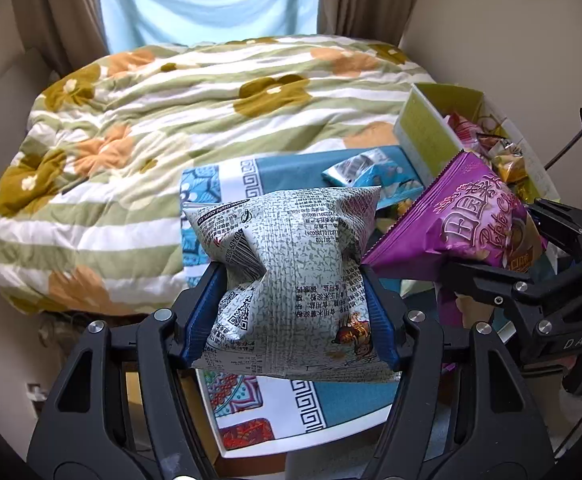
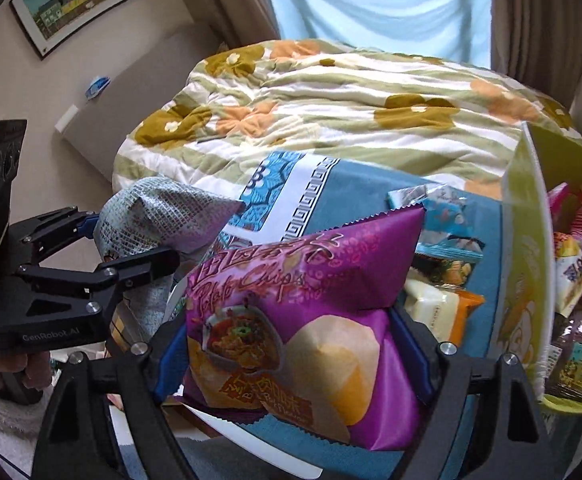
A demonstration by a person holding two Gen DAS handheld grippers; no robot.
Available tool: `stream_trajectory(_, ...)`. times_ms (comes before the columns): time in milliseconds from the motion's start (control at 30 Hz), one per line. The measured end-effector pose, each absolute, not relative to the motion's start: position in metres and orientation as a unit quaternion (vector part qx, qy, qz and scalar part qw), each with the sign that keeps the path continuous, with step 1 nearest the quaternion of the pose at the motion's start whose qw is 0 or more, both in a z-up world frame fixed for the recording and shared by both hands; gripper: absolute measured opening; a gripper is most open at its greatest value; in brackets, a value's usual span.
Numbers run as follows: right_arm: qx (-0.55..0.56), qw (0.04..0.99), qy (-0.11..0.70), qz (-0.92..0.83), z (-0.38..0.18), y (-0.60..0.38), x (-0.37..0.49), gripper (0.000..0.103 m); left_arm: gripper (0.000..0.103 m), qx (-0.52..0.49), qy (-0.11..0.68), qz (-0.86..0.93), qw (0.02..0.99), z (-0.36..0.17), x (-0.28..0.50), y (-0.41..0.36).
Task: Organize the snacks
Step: 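Carry both bags into the cardboard box and open both tools to release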
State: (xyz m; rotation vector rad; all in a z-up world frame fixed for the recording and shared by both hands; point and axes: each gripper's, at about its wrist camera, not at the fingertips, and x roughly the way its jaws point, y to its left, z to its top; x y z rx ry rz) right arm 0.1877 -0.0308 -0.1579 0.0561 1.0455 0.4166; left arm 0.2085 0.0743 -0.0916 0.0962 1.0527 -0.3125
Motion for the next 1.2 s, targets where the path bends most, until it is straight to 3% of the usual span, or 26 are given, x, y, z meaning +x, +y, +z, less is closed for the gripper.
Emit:
stream_trajectory(400, 0.081, 0.904, 0.413, 0.070, -0.076, -0.183, 0.160, 0.083, 0.063, 0.019, 0.465, -0.216, 0.858, -0.046, 0.245, -0.089)
stream_trajectory(800, 0.095, 0.900, 0.422, 0.056, -0.076, -0.338, 0.162, 0.083, 0.063, 0.049, 0.470, -0.207, 0.857, -0.087, 0.305, -0.273)
stream_trajectory(833, 0.096, 0.898, 0.426, 0.060, -0.080, -0.345, 0.165, 0.083, 0.066, 0.055, 0.466, -0.199, 0.861, -0.089, 0.311, -0.280)
stream_trajectory(933, 0.099, 0.890, 0.440, 0.073, -0.093, -0.361, 0.178, 0.083, 0.102, 0.063, 0.467, -0.171, 0.865, -0.094, 0.326, -0.291)
stream_trajectory(1200, 0.107, 0.875, 0.464, 0.085, -0.123, -0.385, 0.202, 0.083, 0.102, 0.076, 0.492, -0.128, 0.858, -0.109, 0.312, -0.264)
